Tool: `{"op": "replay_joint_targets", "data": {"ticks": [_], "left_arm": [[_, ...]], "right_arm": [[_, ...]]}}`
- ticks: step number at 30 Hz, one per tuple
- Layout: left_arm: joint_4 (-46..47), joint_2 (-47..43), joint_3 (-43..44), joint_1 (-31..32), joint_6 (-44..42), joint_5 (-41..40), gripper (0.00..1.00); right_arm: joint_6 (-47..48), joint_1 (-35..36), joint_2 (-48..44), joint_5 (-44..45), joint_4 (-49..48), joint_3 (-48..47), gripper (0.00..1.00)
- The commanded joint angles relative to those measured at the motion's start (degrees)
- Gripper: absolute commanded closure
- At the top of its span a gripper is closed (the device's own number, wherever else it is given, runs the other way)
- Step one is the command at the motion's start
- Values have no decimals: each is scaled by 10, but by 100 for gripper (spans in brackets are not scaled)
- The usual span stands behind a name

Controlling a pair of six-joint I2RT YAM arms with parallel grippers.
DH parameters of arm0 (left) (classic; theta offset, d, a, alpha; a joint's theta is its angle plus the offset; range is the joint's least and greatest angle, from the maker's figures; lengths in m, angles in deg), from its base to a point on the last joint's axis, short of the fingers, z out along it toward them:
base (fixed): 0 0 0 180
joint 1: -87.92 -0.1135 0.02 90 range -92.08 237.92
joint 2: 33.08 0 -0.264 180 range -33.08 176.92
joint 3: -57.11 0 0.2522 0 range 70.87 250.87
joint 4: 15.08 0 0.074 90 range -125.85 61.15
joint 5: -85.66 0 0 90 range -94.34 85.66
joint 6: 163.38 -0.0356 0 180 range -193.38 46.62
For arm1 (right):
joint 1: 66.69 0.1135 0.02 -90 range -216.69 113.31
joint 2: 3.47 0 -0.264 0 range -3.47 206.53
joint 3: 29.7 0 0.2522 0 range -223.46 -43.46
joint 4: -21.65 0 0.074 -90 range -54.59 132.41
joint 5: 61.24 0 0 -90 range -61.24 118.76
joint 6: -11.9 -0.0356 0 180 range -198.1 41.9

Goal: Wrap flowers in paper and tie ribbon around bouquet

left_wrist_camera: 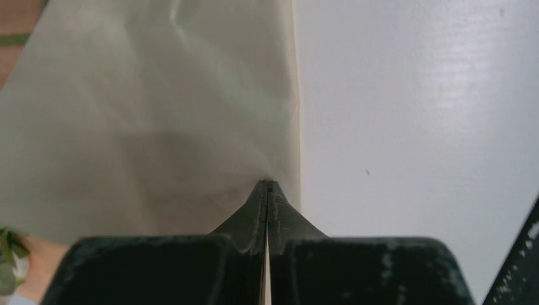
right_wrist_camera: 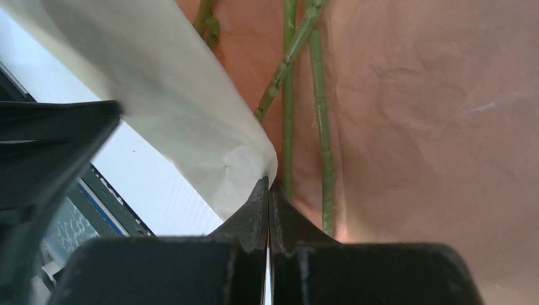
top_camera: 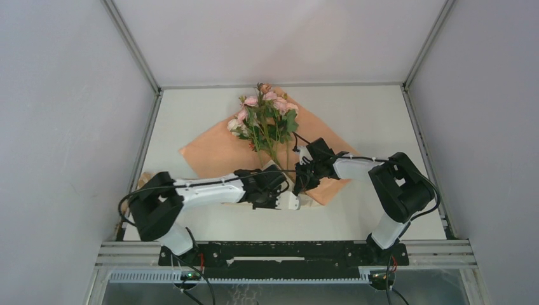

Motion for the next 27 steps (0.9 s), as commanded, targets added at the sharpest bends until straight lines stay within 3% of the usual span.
{"op": "replay_joint_targets", "data": {"ticks": [1,8,19,27], "left_arm": [[30,63,49,16,5,-12,100],[-12,73,16,25,3,1,100],[-110,37,-68,21,-41,-81,100],[-156,18,-84,0,-39,-82,100]], "right_arm": [[-4,-1,13,2,-8,-3,100],[3,-1,12,6,-1,-3,100],[9,-5,11,9,8,-3,100],[11,-7,7,10,11,-3,100]]}}
